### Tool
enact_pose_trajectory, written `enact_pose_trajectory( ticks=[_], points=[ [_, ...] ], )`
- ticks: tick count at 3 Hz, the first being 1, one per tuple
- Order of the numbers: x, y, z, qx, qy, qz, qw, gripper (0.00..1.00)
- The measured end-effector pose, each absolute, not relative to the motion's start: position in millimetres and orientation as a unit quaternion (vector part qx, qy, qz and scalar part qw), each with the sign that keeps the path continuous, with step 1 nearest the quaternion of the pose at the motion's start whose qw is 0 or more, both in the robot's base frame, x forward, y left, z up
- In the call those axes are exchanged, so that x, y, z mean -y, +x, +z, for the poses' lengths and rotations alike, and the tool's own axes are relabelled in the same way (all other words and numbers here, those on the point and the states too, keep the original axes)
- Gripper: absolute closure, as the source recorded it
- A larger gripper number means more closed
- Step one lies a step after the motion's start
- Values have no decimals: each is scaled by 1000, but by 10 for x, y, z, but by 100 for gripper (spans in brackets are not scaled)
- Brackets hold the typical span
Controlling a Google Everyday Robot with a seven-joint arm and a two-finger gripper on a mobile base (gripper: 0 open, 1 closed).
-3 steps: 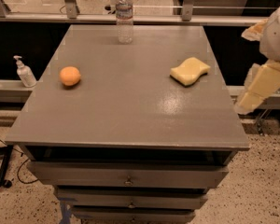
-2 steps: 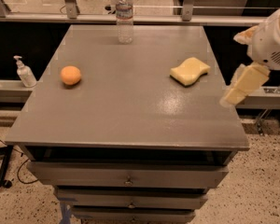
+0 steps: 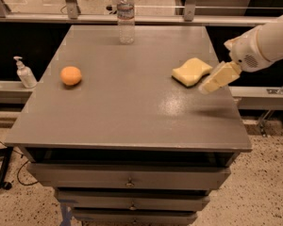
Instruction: Pick sponge
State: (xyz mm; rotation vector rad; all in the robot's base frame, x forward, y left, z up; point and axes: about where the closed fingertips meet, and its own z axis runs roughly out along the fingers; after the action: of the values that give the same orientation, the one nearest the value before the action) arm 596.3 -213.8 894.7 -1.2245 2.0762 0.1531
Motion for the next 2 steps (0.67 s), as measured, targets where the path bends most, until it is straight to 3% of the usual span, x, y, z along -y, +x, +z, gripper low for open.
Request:
enact_pose_trajectory(
  ticks=[2],
  points=[
    [1963,6484,8454,-818,-414,119,381,0]
  ],
)
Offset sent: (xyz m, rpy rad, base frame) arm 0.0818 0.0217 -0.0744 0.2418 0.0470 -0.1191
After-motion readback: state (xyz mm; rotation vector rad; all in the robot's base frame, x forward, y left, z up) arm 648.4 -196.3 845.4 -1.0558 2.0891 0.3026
